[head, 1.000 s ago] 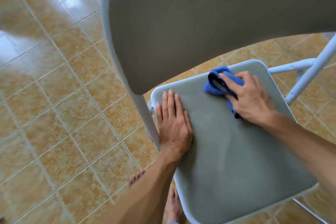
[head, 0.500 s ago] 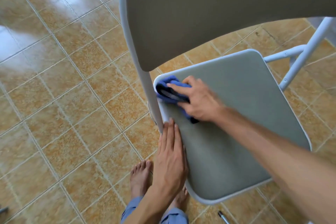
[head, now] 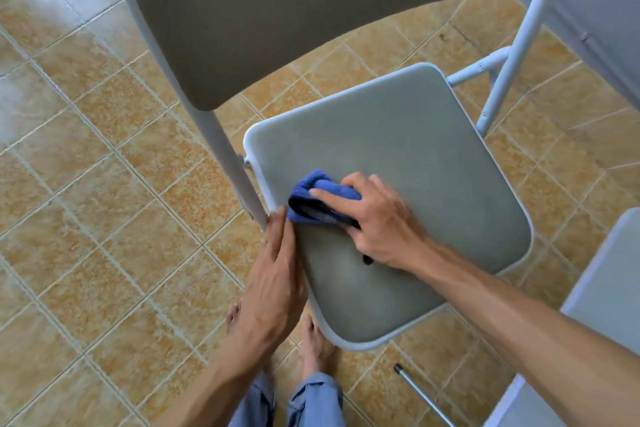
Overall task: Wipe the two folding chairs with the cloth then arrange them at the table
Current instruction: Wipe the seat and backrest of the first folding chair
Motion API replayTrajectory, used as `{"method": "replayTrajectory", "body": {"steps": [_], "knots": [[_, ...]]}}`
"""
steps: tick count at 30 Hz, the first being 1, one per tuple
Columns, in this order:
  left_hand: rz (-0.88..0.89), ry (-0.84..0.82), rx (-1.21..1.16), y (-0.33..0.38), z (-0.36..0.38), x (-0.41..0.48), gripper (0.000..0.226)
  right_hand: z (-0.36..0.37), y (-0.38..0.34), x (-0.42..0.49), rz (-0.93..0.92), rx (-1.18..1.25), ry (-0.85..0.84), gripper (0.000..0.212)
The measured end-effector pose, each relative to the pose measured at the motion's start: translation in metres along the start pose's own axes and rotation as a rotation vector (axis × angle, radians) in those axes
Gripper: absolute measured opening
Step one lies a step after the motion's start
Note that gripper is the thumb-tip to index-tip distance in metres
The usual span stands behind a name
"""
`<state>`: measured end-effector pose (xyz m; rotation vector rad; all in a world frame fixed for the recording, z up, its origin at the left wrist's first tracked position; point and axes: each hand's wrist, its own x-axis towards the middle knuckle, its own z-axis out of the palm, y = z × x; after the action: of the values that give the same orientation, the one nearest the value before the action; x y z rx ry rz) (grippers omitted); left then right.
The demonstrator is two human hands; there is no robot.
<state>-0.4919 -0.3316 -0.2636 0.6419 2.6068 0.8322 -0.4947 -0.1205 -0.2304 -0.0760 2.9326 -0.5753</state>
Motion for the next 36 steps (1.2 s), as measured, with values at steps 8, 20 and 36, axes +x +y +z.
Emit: {"method": "replayTrajectory", "body": {"steps": [8, 20, 36], "knots": [[-0.047, 0.073, -0.025, 0.017, -0.01, 0.034, 0.065, -0.005, 0.072, -0.021, 0.865, -0.022, 0.421, 0.062], [0.138, 0.031, 0.082, 0.031, 0.004, 0.081, 0.05, 0.006, 0.029, -0.153, 0.25, -0.175, 0.141, 0.06], [0.129, -0.117, 0.439, 0.037, 0.042, 0.069, 0.062, 0.038, -0.06, -0.125, 0.903, 0.117, 0.359, 0.078]]}}
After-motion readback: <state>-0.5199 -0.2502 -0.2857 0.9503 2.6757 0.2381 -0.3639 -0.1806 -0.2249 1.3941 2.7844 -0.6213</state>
